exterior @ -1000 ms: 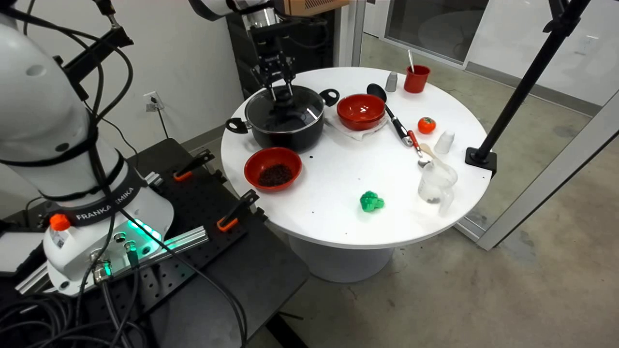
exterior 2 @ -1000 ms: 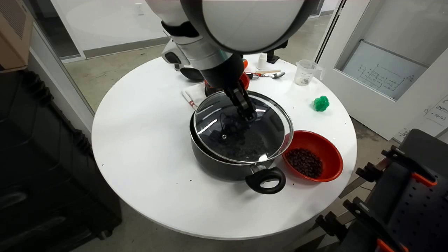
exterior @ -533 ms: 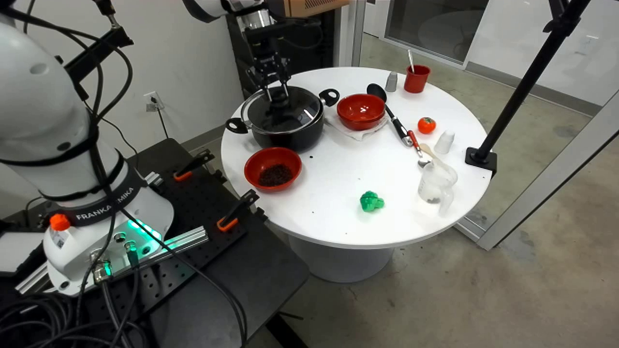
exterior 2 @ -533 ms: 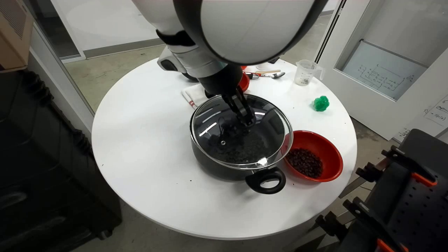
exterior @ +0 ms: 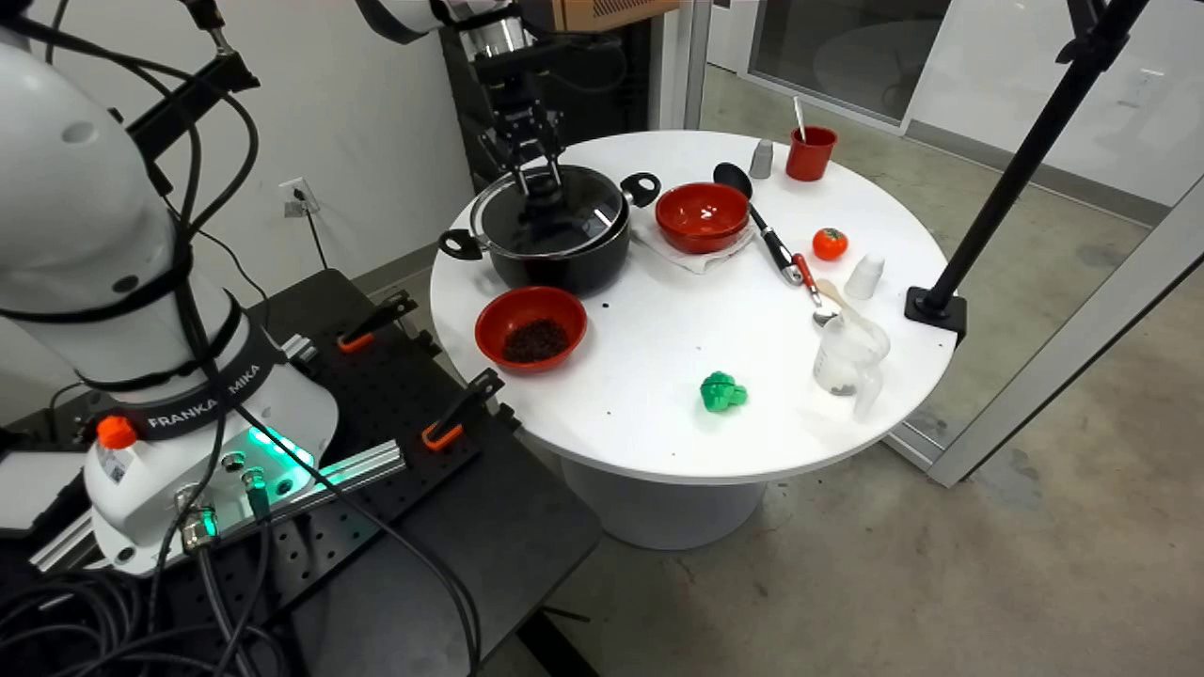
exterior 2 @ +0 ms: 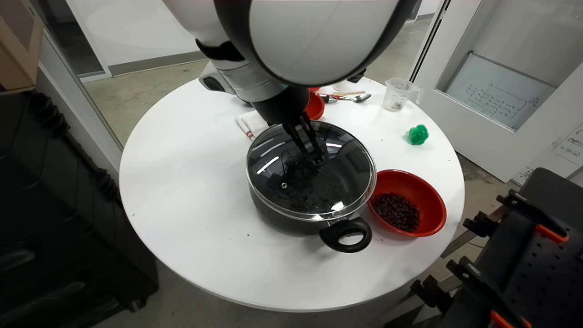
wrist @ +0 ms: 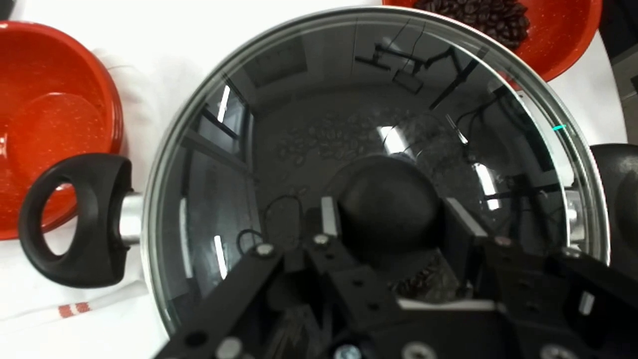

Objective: Pick up the lid and close the pot with it

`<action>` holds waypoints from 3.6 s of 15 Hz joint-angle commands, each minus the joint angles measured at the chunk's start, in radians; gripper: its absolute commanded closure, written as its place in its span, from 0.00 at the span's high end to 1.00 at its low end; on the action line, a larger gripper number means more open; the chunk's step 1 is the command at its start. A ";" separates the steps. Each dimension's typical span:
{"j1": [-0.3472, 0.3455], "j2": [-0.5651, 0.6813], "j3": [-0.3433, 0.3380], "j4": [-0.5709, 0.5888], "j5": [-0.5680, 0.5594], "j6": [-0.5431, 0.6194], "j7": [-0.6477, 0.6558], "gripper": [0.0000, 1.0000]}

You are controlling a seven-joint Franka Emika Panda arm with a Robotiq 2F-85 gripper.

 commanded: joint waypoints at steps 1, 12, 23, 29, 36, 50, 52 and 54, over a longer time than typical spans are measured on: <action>0.016 0.023 -0.015 0.053 -0.020 -0.039 0.025 0.26; 0.010 0.068 -0.016 0.120 -0.016 -0.080 0.014 0.26; -0.005 0.074 -0.014 0.150 0.006 -0.100 -0.015 0.26; -0.031 0.068 -0.009 0.169 0.041 -0.116 -0.069 0.26; -0.047 0.089 -0.011 0.195 0.047 -0.132 -0.093 0.26; -0.029 0.146 -0.008 0.240 0.043 -0.145 -0.089 0.26; -0.025 0.152 -0.009 0.246 0.040 -0.156 -0.079 0.26; -0.025 0.161 -0.009 0.261 0.043 -0.171 -0.075 0.77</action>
